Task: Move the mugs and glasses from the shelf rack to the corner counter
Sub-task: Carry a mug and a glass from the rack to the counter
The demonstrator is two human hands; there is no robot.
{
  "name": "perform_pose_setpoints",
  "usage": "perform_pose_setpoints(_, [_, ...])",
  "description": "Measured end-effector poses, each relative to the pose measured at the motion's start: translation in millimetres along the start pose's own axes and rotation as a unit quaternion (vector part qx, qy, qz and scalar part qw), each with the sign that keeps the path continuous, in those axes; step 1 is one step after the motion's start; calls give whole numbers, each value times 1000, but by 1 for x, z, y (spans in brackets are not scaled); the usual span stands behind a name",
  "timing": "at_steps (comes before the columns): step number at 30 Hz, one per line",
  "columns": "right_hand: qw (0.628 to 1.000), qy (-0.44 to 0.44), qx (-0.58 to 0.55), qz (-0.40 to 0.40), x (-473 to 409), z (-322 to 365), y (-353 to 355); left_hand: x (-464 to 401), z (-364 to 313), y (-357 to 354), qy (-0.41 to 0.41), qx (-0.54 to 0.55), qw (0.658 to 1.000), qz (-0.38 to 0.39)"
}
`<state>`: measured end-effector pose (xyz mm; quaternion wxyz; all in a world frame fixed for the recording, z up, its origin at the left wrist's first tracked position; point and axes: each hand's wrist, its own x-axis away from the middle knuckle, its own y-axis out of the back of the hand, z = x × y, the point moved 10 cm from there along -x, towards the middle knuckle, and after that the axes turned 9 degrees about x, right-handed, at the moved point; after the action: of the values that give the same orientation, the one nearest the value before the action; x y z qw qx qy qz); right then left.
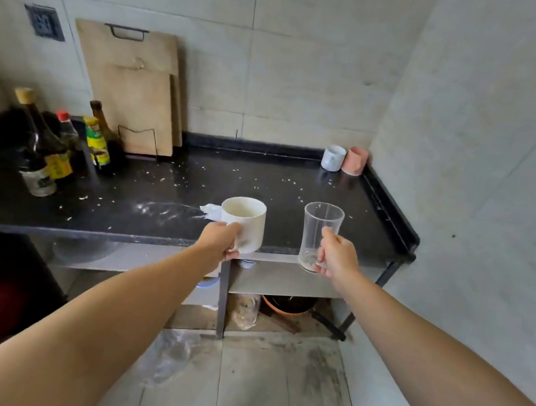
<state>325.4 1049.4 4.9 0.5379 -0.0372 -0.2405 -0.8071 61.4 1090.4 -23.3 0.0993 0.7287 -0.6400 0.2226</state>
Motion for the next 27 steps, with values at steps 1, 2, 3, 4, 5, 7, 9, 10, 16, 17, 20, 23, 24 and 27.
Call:
perform_pose_setpoints(1, [1000, -6, 4, -5, -14, 4, 0, -13, -5, -4, 1, -4, 1000, -2])
perform_pose_setpoints(2, [1000, -13, 1, -8, -30, 8, -1, -30, -9, -9, 2, -6, 1000, -3])
perform_pose_setpoints(3, [1000, -22, -4, -11, -40, 9, -1, -40, -10, -13, 6, -9, 1000, -5])
perform_pose_setpoints(4, [1000, -27, -13, -8, -61, 13, -4, -59, -13, -20, 11, -11, 1000, -5])
perform_pose_setpoints(5, [999, -31, -20, -5, -75, 16, -6, -73, -15, -25, 15, -15, 1000, -8])
perform_pose_setpoints(7, [999, -35, -23, 4, -115, 24, -11, -109, -21, -38, 18, -25, 999, -16])
perform_pose_setpoints(9, [999, -34, -20, 9, -156, 30, -17, -147, -27, -55, 16, -31, 999, -20])
perform_pose_setpoints(10, [999, -33, -21, 10, -179, 34, -19, -167, -31, -66, 15, -30, 999, -18])
perform_pose_setpoints(16, [998, -46, 10, 38, -327, 59, -29, -288, -53, -137, 29, -6, 999, -28])
perform_pose_setpoints(17, [998, -49, 13, 43, -358, 67, -31, -310, -58, -152, 37, 2, 999, -31])
perform_pose_setpoints(20, [997, -61, 18, 45, -419, 80, -39, -352, -67, -177, 47, 11, 998, -46])
perform_pose_setpoints(23, [995, -91, 9, 37, -470, 86, -56, -394, -71, -193, 50, 4, 998, -47])
perform_pose_setpoints(24, [994, -101, 3, 36, -487, 86, -63, -410, -73, -199, 44, -6, 998, -40])
perform_pose_setpoints(27, [993, -108, -28, 46, -527, 91, -84, -450, -80, -210, 10, -55, 998, -29])
